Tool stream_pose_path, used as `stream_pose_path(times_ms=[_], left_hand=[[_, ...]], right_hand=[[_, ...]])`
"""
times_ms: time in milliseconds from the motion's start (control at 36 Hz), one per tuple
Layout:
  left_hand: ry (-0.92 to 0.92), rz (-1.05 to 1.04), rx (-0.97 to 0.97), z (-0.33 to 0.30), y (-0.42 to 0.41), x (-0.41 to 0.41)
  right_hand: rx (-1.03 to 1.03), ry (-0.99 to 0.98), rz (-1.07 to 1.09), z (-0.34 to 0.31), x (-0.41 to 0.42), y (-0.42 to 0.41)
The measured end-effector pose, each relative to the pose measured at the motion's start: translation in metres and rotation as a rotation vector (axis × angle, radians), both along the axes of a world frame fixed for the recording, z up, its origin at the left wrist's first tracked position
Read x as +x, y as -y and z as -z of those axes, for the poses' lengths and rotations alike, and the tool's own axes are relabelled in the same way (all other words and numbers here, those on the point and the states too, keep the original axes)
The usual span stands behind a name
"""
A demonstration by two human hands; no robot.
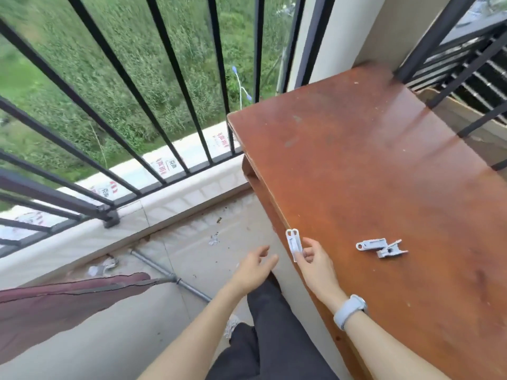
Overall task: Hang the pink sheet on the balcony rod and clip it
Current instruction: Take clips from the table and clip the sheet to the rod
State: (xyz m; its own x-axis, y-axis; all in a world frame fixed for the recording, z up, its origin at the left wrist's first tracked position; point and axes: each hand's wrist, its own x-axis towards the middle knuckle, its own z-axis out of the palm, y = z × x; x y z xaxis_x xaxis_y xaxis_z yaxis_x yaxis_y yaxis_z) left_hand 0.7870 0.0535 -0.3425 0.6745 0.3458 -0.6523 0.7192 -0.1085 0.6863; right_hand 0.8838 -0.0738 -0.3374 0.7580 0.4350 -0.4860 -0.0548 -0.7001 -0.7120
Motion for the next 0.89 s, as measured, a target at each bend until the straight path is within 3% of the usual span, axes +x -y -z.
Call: stream_pose_path(times_ms=[56, 111, 194, 306, 417, 556, 694, 889], left_hand=[[0.05, -0.205, -0.221, -0.014, -0.018, -0.012], [0.137, -0.389, -0.267, -0.023, -0.034, -0.026], [0.25, -0.62, -0.201, -0.039, -0.055, -0.047], [0.343, -0.822, -0.068, -0.062, -0.071, -0.078], [0.356, -0.917, 0.059, -0.077, -0.078, -0.113], [0.236, -0.972, 0.293, -0.074, -0.076, -0.16], [0.193, -1.215, 0.258, -0.072, -0.067, -0.195], [0.205, -1.333, 0.256, -0.086, -0.07, -0.212]], right_hand=[[0.121, -0.034, -0.154, -0.015, -0.006, -0.033], [0.19, -0.045, -0.348, -0.031, -0.014, -0.064], [0.213, 0.026, -0.622, -0.046, -0.028, -0.101], [0.237, 0.054, -0.824, -0.048, -0.043, -0.142], [0.295, 0.053, -0.926, -0.048, -0.062, -0.177], [0.358, -0.071, -1.153, -0.058, -0.093, -0.216], [0.283, -0.253, -1.408, -0.066, -0.122, -0.232], [0.294, -0.23, -1.507, -0.06, -0.149, -0.251]])
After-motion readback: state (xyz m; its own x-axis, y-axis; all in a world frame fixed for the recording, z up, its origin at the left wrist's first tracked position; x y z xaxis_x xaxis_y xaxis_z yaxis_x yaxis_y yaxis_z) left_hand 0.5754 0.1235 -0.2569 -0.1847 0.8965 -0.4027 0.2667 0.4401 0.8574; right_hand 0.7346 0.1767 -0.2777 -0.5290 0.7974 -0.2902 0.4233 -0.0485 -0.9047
